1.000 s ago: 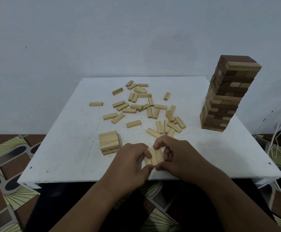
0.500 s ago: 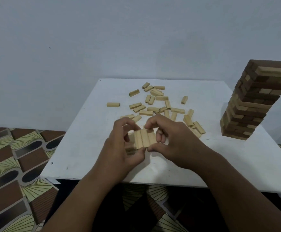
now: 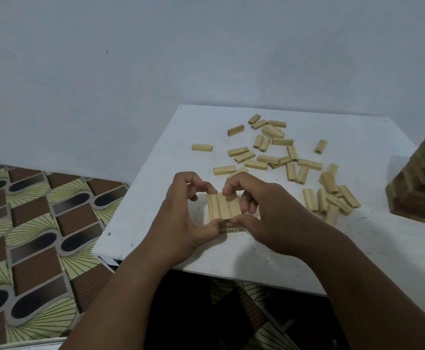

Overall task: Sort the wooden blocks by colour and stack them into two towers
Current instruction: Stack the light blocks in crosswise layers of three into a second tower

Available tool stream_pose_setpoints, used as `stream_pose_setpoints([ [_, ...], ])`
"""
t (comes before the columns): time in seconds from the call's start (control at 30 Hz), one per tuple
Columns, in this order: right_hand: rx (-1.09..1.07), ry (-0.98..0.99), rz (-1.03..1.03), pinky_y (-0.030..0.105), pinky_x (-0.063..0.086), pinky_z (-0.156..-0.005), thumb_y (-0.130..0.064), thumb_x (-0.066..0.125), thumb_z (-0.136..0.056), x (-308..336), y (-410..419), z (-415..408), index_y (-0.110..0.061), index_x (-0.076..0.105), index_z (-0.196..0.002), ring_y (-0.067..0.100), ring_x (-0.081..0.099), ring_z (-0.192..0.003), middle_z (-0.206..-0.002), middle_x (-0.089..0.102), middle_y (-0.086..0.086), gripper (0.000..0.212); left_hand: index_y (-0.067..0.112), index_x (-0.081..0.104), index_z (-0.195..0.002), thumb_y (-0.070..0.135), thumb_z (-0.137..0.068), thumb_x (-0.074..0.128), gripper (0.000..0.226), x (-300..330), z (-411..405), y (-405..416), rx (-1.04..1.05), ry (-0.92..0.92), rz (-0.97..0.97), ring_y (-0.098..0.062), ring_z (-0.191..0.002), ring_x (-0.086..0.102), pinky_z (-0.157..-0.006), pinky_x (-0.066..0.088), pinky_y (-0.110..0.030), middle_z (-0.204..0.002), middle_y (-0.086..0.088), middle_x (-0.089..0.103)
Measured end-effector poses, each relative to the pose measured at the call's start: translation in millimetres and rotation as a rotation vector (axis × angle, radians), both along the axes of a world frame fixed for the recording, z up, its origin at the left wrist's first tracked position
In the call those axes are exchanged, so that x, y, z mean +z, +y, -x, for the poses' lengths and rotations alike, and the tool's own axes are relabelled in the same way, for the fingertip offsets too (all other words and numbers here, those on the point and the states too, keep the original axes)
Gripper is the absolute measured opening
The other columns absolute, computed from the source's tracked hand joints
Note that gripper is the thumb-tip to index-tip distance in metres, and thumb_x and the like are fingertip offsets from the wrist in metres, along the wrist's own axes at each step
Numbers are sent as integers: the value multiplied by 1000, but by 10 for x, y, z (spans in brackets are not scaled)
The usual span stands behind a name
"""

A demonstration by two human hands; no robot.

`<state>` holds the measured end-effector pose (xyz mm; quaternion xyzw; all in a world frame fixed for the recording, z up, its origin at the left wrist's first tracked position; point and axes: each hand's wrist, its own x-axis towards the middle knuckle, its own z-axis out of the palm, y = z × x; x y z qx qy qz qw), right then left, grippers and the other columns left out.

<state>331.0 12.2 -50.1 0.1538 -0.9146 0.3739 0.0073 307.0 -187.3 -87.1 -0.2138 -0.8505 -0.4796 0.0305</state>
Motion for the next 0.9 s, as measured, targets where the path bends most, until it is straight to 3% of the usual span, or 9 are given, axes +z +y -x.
stream_pose_setpoints([
  [0.23,-28,-25,-59,30,45,-62,-20,73,-84,5,46,-6,-45,45,-107,13,48,-68,-82,51,-9,44,42,31,-122,20,-70,84,78,-31,45,42,-16,-21,2,-4,-113,47,-82,31,-8,-119,18,59],
  [0.4,-42,-50,-58,22,39,-58,-23,73,-84,-28,66,0,-46,44,-111,6,44,-64,-85,53,-11,45,48,25,-130,22,-71,85,88,-54,52,41,-7,-40,27,-7,-118,45,-86,33,-18,-120,23,58],
  [0.53,-45,-66,-53,18,33,-60,-21,73,-84,-43,61,0,-44,45,-113,-7,46,-72,-85,52,-17,47,49,24,-131,24,-72,84,88,-74,62,38,-8,-46,31,-8,-121,44,-86,33,-21,-121,22,57],
  [0.9,-42,-64,-54,22,40,-63,-24,76,-83,-50,56,2,-47,43,-113,4,47,-72,-94,56,-19,50,51,24,-132,27,-73,84,88,-70,39,28,-10,-44,44,-8,-118,45,-84,34,-21,-122,23,55],
])
